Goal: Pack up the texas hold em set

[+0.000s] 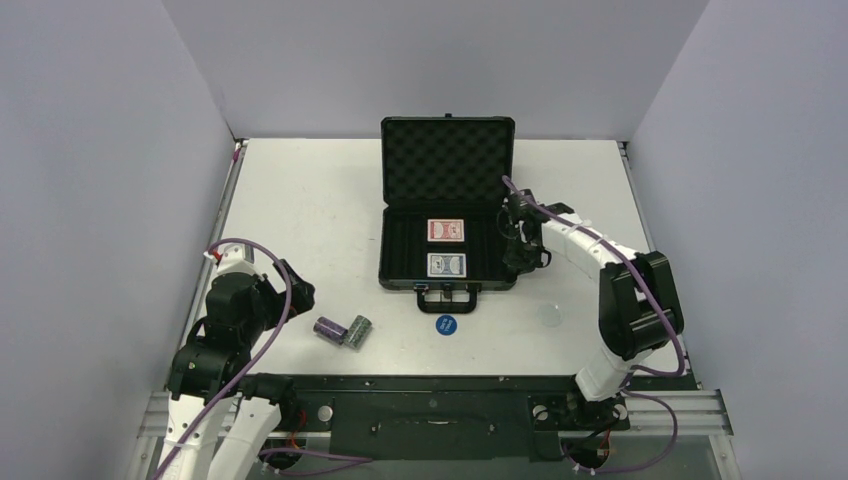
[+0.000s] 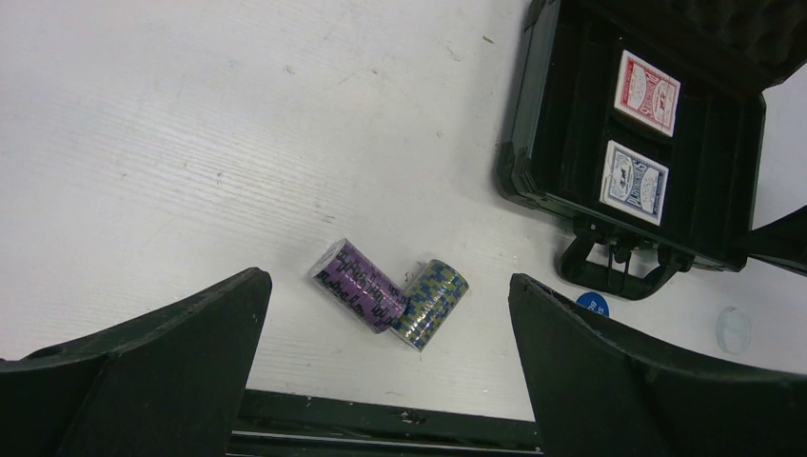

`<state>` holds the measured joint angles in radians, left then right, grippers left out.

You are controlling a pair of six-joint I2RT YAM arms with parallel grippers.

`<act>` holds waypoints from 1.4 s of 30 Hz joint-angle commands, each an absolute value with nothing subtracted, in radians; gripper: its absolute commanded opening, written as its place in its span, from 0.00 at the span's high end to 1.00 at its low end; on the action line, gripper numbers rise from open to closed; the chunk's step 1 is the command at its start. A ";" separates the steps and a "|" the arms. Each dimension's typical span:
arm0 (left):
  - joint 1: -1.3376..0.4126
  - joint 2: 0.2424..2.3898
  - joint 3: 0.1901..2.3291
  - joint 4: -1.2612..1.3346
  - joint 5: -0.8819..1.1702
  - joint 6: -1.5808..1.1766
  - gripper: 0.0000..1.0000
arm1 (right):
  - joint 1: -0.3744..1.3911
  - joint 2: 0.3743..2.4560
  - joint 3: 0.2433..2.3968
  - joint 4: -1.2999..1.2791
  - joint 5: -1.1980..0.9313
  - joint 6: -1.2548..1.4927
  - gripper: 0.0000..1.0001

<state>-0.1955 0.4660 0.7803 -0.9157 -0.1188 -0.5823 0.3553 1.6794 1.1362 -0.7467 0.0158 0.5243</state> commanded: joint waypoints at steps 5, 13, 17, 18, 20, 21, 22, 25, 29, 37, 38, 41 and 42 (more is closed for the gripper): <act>-0.197 0.469 0.784 -0.867 -0.111 -0.575 0.04 | 0.274 1.700 1.141 -0.764 0.045 0.452 0.99; -0.197 0.474 0.782 -0.863 -0.111 -0.575 0.04 | 0.282 1.647 1.149 -0.787 0.034 0.463 0.73; -0.197 0.473 0.784 -0.870 -0.143 -0.587 0.04 | 0.282 1.618 1.209 -0.839 0.063 0.451 0.54; -0.197 0.474 0.784 -0.869 -0.147 -0.589 0.04 | 0.282 1.612 1.232 -0.848 0.070 0.447 0.50; -0.196 0.475 0.783 -0.866 -0.155 -0.588 0.04 | 0.284 1.589 1.273 -0.876 0.078 0.446 0.44; -0.197 0.477 0.786 -0.865 -0.155 -0.586 0.04 | 0.287 1.583 1.285 -0.894 0.080 0.449 0.43; -0.197 0.480 0.787 -0.865 -0.155 -0.584 0.04 | 0.290 1.570 1.309 -0.903 0.090 0.452 0.39; -0.198 0.479 0.794 -0.862 -0.153 -0.581 0.04 | 0.329 1.549 1.356 -0.949 0.115 0.469 0.33; -0.198 0.472 0.801 -0.857 -0.173 -0.584 0.04 | 0.408 1.528 1.430 -0.992 0.162 0.499 0.31; -0.200 0.507 0.756 -0.688 0.181 -0.551 0.04 | 0.485 1.504 1.501 -1.019 0.165 0.551 0.31; -0.205 0.561 0.757 -0.699 0.184 -0.558 0.04 | 0.486 1.500 1.504 -1.026 0.166 0.553 0.31; -0.259 0.665 0.771 -0.754 0.079 -0.577 0.04 | 0.486 1.472 1.500 -1.041 0.171 0.552 0.31; -0.319 0.707 0.777 -0.753 0.051 -0.571 0.04 | 0.486 1.466 1.492 -1.042 0.177 0.549 0.31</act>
